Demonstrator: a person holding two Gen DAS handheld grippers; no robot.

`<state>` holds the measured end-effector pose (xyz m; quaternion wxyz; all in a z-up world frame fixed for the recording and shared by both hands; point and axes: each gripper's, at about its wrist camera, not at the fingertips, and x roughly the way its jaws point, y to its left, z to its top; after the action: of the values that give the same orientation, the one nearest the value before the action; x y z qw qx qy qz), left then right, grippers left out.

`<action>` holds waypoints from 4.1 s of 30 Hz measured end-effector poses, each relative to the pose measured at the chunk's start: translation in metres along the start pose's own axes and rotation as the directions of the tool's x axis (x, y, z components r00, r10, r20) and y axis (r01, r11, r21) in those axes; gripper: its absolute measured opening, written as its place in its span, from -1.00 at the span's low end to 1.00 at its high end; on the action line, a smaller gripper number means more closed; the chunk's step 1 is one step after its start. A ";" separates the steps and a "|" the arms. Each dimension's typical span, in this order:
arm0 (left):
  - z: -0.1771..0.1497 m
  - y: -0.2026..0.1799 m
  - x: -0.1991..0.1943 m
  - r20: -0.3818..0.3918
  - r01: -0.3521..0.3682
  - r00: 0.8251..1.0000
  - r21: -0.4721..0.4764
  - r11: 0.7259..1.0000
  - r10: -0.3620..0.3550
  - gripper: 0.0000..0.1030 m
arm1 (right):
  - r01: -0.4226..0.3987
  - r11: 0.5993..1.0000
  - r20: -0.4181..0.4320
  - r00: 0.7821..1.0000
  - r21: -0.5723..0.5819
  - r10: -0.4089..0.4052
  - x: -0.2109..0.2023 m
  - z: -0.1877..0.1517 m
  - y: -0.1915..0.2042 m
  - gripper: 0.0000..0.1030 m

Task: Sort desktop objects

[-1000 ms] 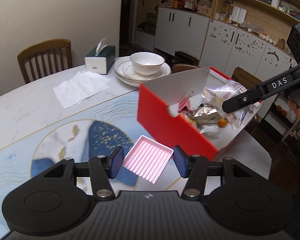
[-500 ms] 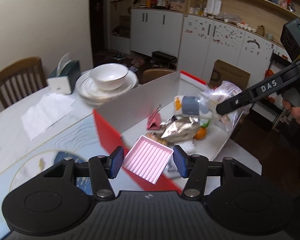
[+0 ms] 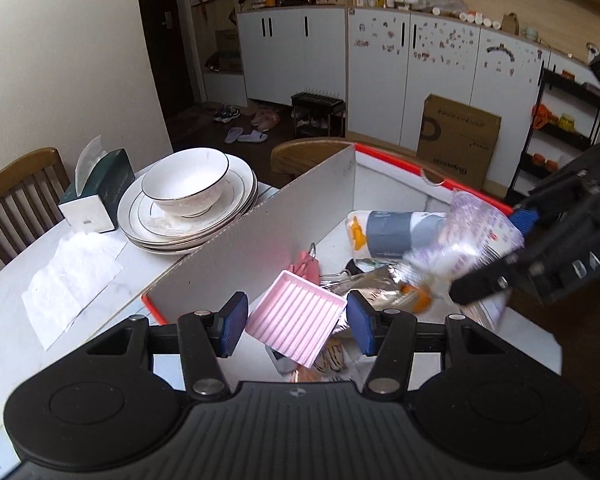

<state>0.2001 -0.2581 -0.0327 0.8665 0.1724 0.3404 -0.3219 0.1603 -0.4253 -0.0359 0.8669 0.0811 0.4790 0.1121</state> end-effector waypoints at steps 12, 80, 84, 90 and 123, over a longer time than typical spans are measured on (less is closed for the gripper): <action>0.015 0.002 0.045 -0.082 -0.009 0.997 0.026 1.000 0.011 0.03 | -0.010 0.995 -0.037 0.999 -0.098 0.007 0.021 -0.004 0.020 0.12; -0.072 0.054 -0.098 0.065 0.076 0.996 -0.148 0.986 -0.067 0.57 | 0.024 0.998 0.195 0.980 0.060 -0.035 -0.013 -0.035 0.086 0.46; -0.080 0.062 -0.104 0.069 0.083 0.995 -0.154 0.985 -0.073 0.62 | 0.030 0.998 0.211 0.977 0.054 -0.041 -0.012 -0.035 0.100 0.51; -0.088 0.070 -0.111 0.075 0.092 0.994 -0.158 0.983 -0.081 0.85 | 0.037 0.998 0.224 0.973 0.056 -0.049 -0.011 -0.037 0.114 0.54; -0.110 0.061 -0.123 0.074 0.111 0.992 -0.151 0.982 -0.101 0.99 | 0.058 0.991 0.298 0.950 0.122 -0.092 -0.029 -0.081 0.139 0.61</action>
<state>0.1199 -0.1024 -0.0196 0.8697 0.0757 0.3441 -0.3457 0.0602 -0.2968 -0.0205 0.9276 0.1276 0.3489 0.0382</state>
